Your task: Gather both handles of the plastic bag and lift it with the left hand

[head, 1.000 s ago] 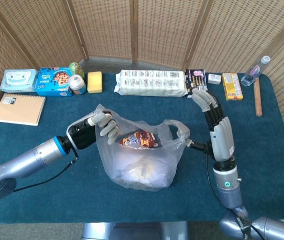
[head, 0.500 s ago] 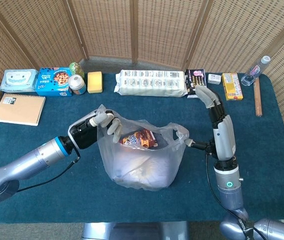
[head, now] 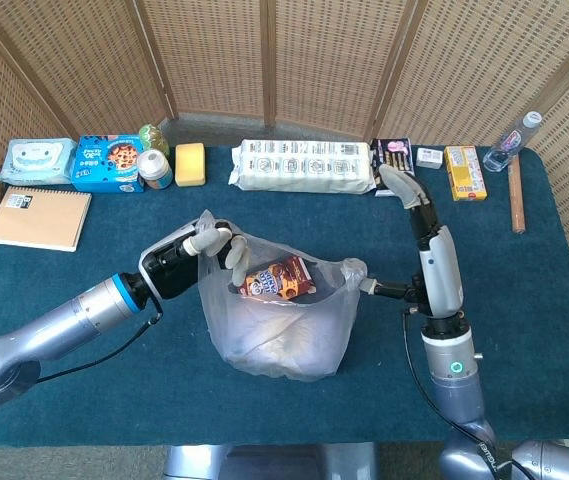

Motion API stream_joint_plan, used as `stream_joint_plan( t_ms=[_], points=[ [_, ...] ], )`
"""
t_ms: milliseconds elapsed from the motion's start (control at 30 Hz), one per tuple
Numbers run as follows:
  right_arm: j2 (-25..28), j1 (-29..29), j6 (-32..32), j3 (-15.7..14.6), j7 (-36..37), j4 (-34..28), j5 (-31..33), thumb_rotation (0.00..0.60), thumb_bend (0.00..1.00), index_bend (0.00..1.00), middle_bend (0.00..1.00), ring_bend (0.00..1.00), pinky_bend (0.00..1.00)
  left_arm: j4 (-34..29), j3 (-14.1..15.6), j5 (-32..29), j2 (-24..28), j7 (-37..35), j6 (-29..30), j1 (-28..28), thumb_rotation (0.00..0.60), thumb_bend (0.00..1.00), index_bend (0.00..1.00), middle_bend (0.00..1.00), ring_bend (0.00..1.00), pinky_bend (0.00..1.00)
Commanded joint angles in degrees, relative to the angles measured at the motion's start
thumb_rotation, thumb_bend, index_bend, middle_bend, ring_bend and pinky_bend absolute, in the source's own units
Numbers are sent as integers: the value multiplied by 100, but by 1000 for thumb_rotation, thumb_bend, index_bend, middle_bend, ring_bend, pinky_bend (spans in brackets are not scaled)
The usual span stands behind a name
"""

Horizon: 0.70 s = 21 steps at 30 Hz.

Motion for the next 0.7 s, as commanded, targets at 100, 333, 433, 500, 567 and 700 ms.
stream_joint_plan(
  t_ms=[100, 333, 433, 500, 567, 700],
  points=[
    [28, 16, -77, 109, 9, -156, 250, 600, 159, 69, 112, 101, 42, -16, -2, 42, -17, 3, 11, -9, 321, 316, 709, 604, 482, 522],
    [120, 32, -254, 235, 105, -409, 625, 600, 156, 69, 112, 100, 42, -49, 11, 121, -21, 13, 80, -28, 320, 316, 708, 591, 464, 500],
    [147, 31, -278, 268, 102, -492, 694, 600, 154, 69, 112, 99, 41, -74, 9, 172, -22, 34, 123, -41, 320, 316, 694, 578, 447, 478],
    [163, 20, -285, 284, 117, -557, 745, 600, 152, 69, 112, 97, 39, -88, 10, 225, -22, 72, 144, -50, 320, 316, 672, 561, 429, 459],
    [179, -2, -281, 277, 114, -617, 770, 600, 152, 70, 112, 95, 36, -93, 8, 268, -27, 105, 133, -59, 315, 316, 650, 546, 417, 449],
    [202, 23, -336, 344, 118, -647, 886, 600, 150, 70, 112, 93, 35, -70, 23, 420, -32, 259, 41, -104, 322, 317, 600, 517, 395, 435]
  ],
)
